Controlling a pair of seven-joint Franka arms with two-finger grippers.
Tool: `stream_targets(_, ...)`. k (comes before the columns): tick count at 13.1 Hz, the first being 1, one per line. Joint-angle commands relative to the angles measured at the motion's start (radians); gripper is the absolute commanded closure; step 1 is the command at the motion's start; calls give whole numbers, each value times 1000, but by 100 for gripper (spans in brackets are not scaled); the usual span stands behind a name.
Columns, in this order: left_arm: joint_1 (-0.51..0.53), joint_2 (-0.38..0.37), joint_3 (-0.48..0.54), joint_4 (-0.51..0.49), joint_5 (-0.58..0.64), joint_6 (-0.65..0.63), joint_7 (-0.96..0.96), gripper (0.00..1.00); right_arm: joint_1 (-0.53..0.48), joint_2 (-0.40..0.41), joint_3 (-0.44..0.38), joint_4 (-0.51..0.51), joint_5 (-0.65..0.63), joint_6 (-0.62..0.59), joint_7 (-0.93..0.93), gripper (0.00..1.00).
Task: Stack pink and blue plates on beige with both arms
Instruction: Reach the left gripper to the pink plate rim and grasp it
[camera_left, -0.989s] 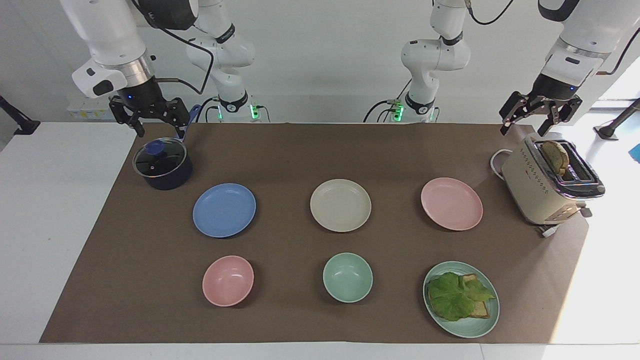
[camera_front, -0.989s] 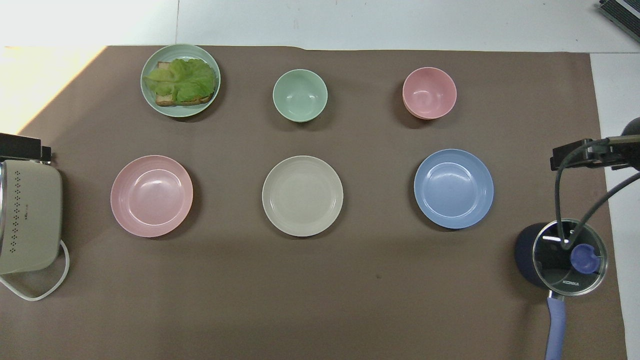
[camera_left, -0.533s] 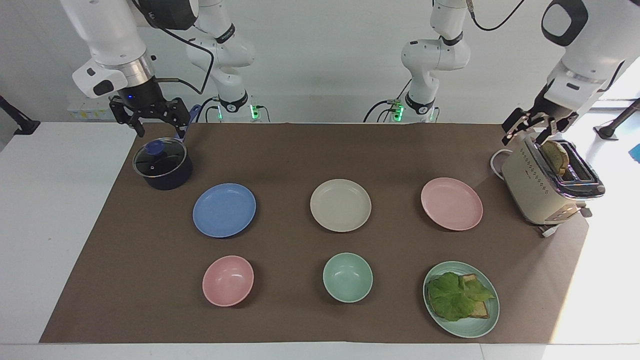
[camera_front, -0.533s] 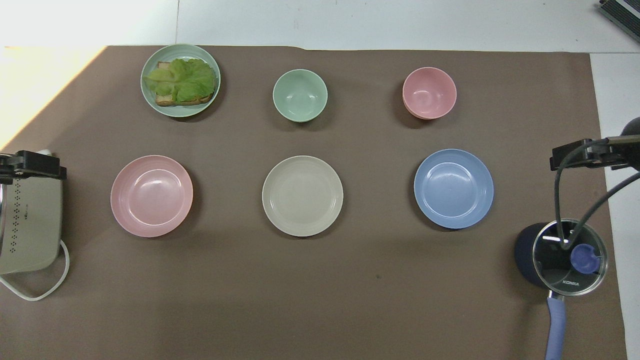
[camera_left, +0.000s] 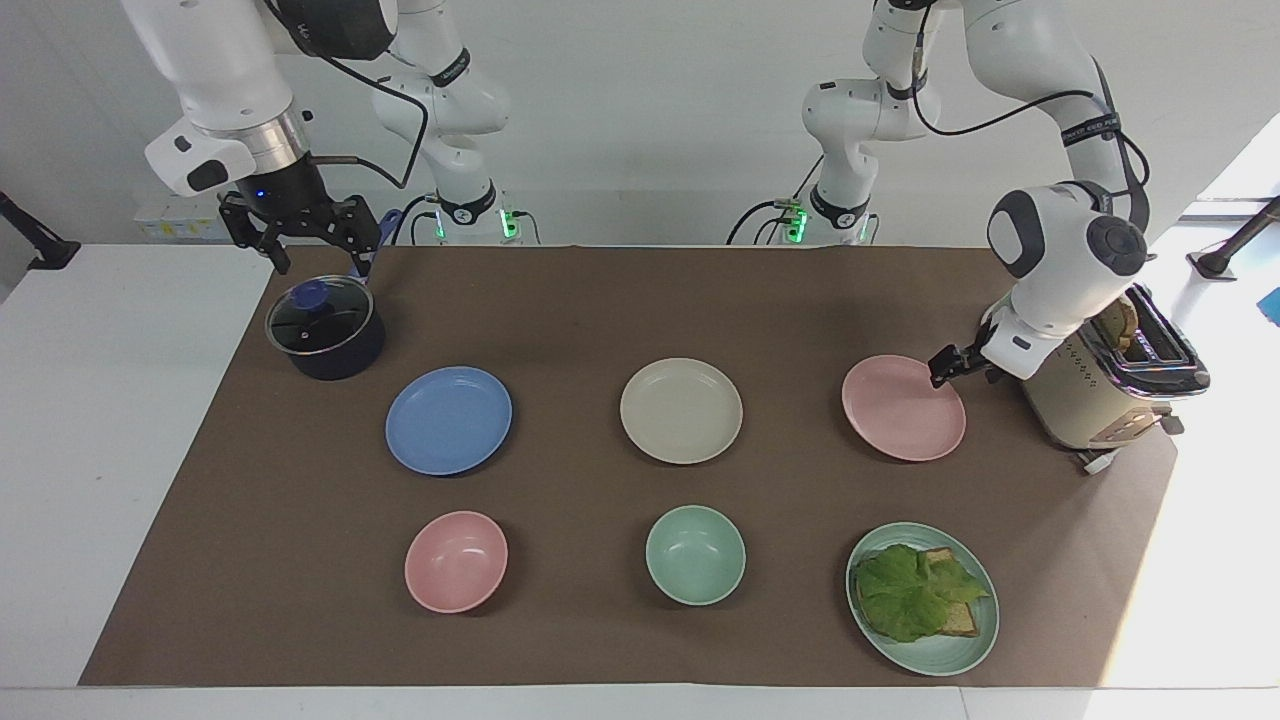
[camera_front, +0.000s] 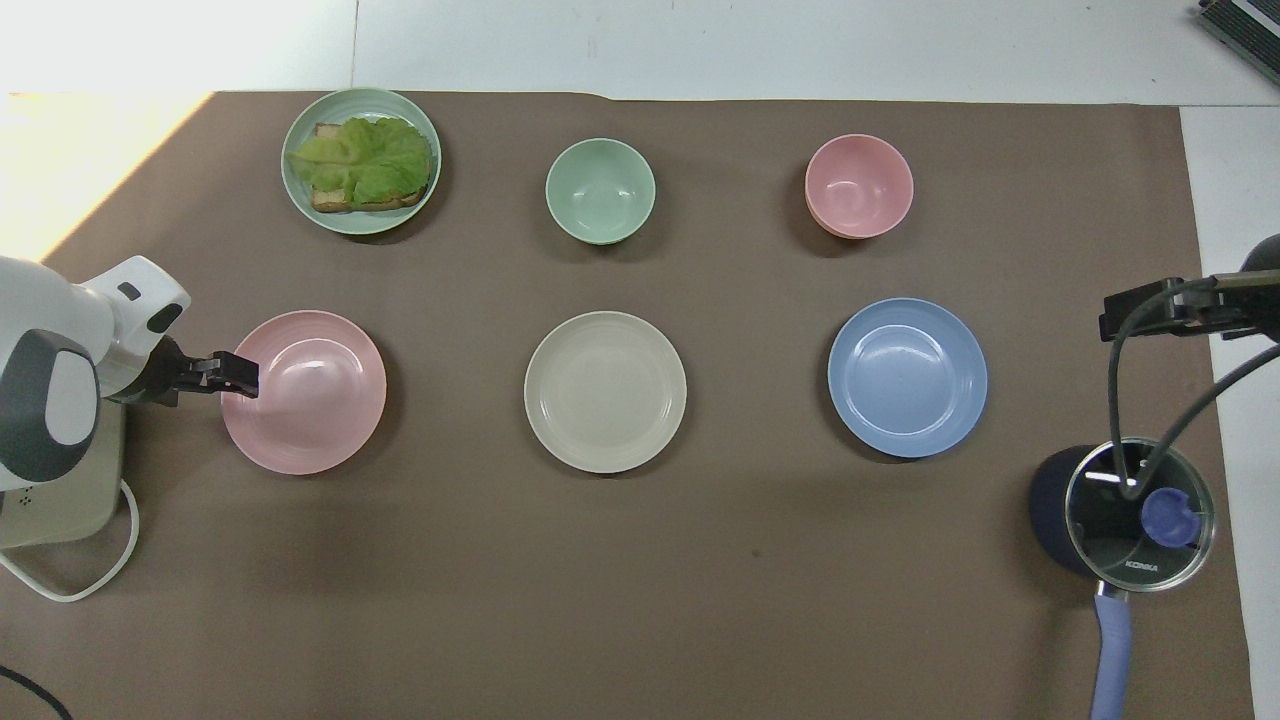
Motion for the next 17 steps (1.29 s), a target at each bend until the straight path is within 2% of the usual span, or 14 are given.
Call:
stream_targets(1,28,31,-4,-49,-10,59,-34,0,2,-16,-5,-17,-3,7,2,0)
stream_targets(4,27,42,-4,-69,-60,30,-77,2,2,-16,-5,-17,-3,7,2,0)
stream_targets(5,27,45,-4,-57,-60,5,-91,65,2,-16,-5,-17,-3,7,3,0)
stream_targets(6,25,47,-4,-43,-61,-4,-93,100,2,-16,-6,-17,-3,7,3,0)
stream_targets(11,24,64,-3,40,-60,-67,-68,100,2,-16,-6,-17,-3,7,3,0)
stream_targets(15,25,71,-7,199,-63,-266,-59,100,2,-16,-6,-17,-3,7,3,0)
stream_targets(17,13,68,-7,268,-111,-381,-73,100,1,-16,-8,-17,-3,9,-1,0)
